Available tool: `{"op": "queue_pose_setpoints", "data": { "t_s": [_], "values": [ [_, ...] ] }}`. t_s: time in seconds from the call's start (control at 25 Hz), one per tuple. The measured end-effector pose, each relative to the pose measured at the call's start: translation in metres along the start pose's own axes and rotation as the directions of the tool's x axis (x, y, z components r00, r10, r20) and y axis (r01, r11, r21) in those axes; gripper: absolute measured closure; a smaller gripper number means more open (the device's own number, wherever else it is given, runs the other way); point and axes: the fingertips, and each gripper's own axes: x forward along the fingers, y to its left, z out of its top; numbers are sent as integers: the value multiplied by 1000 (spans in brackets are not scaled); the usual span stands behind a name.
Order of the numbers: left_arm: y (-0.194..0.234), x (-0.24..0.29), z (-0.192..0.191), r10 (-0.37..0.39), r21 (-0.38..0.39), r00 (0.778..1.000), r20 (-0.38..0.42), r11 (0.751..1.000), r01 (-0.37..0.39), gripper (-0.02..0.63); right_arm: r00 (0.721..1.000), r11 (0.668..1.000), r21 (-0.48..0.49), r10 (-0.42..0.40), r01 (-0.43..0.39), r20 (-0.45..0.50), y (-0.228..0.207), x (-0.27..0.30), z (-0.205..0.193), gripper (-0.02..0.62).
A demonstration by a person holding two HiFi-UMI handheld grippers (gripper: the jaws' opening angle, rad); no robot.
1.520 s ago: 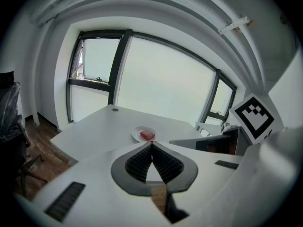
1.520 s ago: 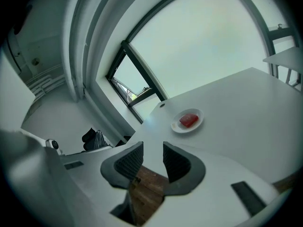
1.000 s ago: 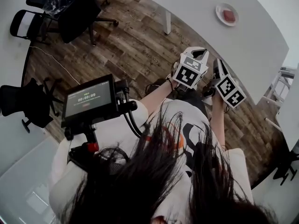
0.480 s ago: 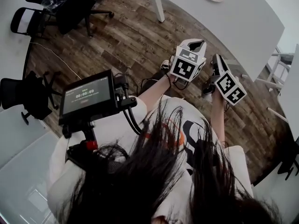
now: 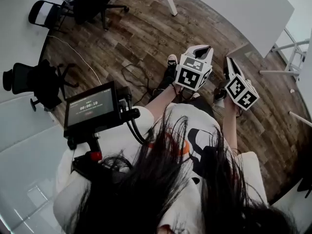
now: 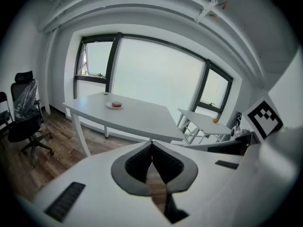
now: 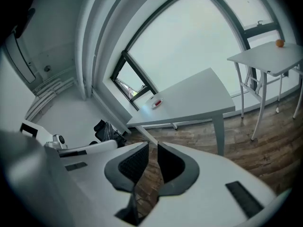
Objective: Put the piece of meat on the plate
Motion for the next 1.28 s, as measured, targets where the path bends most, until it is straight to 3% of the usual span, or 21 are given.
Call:
{"op": "queue_pose_setpoints", "data": {
  "t_s": [0.24, 0.52, 0.88, 1.16, 1.28],
  "values": [
    [4, -16, -2, 39, -10, 999, 9, 999, -39, 601, 998, 998, 13, 62, -62, -21, 15, 0, -15, 528],
    [-55, -96, -33, 68, 7, 997, 41, 998, -69, 601, 994, 994, 1, 105, -105, 37, 23, -92, -41, 528],
    [-13, -169, -77, 124, -64, 991, 58, 991, -120, 601, 993, 992, -42, 121, -121, -3, 79, -105, -98, 528],
    [10, -236, -105, 100, -73, 991, 92, 993, -94, 601, 991, 988, -75, 133, -133, -12, 144, -130, -154, 528],
    [5, -290, -138, 73, -62, 990, 120, 996, -66, 601, 991, 987, -100, 129, -127, 19, 177, -169, -198, 528]
  ]
}}
